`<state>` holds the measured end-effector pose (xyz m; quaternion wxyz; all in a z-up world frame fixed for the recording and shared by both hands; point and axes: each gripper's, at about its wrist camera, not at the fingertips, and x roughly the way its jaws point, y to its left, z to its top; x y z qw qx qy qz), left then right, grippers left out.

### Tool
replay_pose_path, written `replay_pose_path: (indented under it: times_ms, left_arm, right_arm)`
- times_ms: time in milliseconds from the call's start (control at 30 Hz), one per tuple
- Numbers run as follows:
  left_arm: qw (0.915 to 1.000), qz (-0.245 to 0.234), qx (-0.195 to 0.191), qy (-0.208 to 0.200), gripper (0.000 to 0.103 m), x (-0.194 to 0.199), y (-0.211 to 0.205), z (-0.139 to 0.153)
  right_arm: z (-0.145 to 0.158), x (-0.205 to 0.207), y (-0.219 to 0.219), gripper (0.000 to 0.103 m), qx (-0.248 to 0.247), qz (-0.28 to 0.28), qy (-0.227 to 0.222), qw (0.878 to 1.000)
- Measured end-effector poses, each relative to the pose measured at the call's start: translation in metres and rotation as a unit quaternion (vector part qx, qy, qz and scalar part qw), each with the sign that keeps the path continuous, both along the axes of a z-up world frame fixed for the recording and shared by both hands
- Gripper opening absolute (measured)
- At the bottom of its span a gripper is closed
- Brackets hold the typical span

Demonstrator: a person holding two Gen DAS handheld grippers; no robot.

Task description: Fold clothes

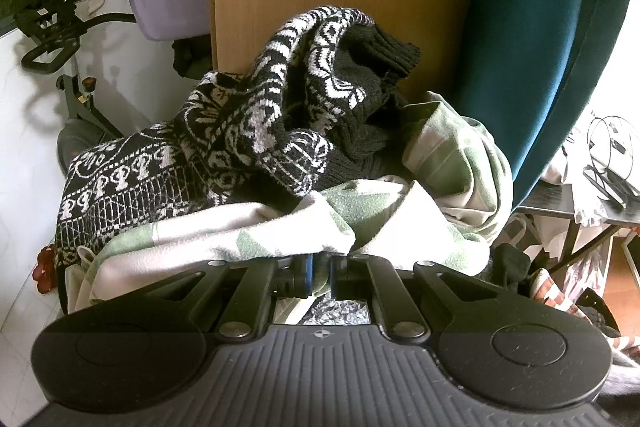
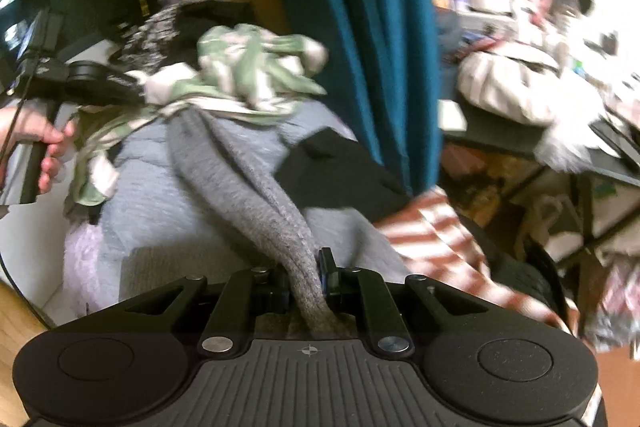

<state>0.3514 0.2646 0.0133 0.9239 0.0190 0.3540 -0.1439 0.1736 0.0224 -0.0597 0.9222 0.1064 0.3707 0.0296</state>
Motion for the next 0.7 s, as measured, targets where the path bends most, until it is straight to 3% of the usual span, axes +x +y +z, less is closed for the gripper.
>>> replay_pose_path:
  times_ms: [100, 500, 600, 667, 700]
  left_arm:
    - [1.0000, 0.003, -0.001, 0.001, 0.008, 0.000, 0.001, -0.001]
    - [0.9994, 0.021, 0.029, 0.002, 0.012, -0.007, -0.012, 0.003]
    - [0.9989, 0.029, 0.037, 0.009, 0.024, -0.013, -0.017, 0.009]
    - [0.9985, 0.033, 0.043, 0.014, 0.044, -0.022, -0.022, 0.014]
    - [0.9982, 0.035, 0.046, 0.017, 0.045, -0.026, -0.024, 0.016]
  right_arm:
    - [-0.009, -0.017, -0.022, 0.010, 0.005, -0.043, 0.018, 0.999]
    - [-0.012, -0.024, -0.032, 0.011, 0.024, -0.060, 0.017, 0.998]
    - [0.001, -0.013, -0.027, 0.011, 0.028, -0.038, -0.002, 0.999]
    - [0.008, -0.002, -0.024, 0.011, 0.026, -0.026, -0.010, 0.999]
    - [0.011, 0.003, -0.023, 0.011, 0.025, -0.019, -0.014, 0.999]
